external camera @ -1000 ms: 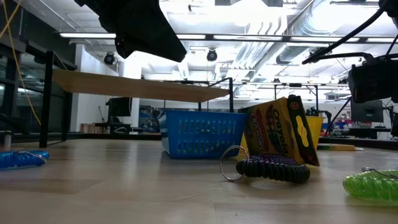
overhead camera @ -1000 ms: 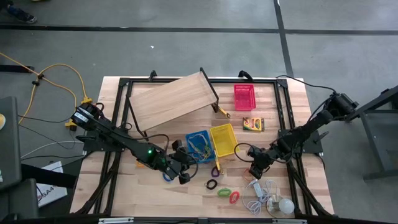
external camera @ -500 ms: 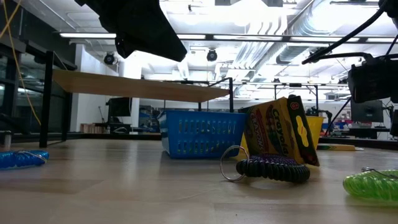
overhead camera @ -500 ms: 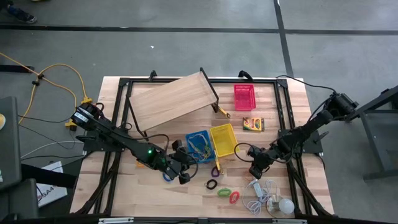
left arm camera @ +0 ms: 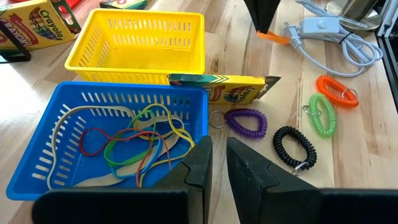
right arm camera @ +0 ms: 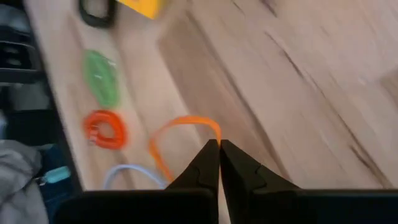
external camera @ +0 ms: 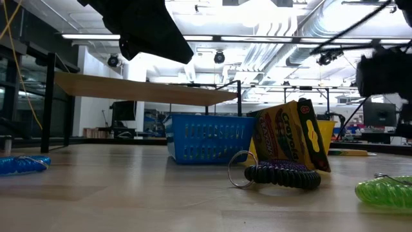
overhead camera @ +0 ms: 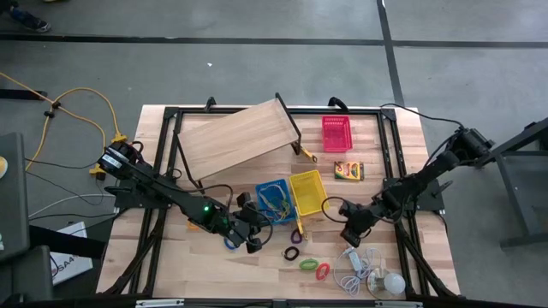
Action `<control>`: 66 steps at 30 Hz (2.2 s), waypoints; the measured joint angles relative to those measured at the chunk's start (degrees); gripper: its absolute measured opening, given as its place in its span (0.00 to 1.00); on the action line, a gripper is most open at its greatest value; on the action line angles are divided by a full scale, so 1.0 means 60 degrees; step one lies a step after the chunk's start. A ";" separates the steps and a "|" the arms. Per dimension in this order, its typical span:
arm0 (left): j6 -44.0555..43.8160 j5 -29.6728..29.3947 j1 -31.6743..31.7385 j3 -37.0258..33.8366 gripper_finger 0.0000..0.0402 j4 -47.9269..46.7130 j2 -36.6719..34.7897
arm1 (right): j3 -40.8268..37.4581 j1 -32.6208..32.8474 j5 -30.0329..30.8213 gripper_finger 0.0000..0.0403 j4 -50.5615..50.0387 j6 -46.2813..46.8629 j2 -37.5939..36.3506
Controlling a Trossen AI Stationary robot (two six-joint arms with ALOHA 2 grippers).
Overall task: Pick & Place Office Desk Supplies
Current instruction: Put the orange rubber band into the blue bin
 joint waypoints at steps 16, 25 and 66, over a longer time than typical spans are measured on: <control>0.0000 0.0000 0.0000 0.0000 0.11 0.0000 0.0000 | 0.3047 -0.1393 0.0511 0.01 -0.1545 -0.4960 -0.0818; 0.0000 0.0000 0.0000 0.0000 0.11 0.0003 0.0000 | 0.3563 -0.1841 0.1499 0.01 -0.1899 -0.6128 -0.0684; 0.0000 0.0000 0.0000 -0.0007 0.11 0.0025 0.0000 | 0.3566 -0.3608 0.1495 0.01 0.4147 -0.8631 0.3918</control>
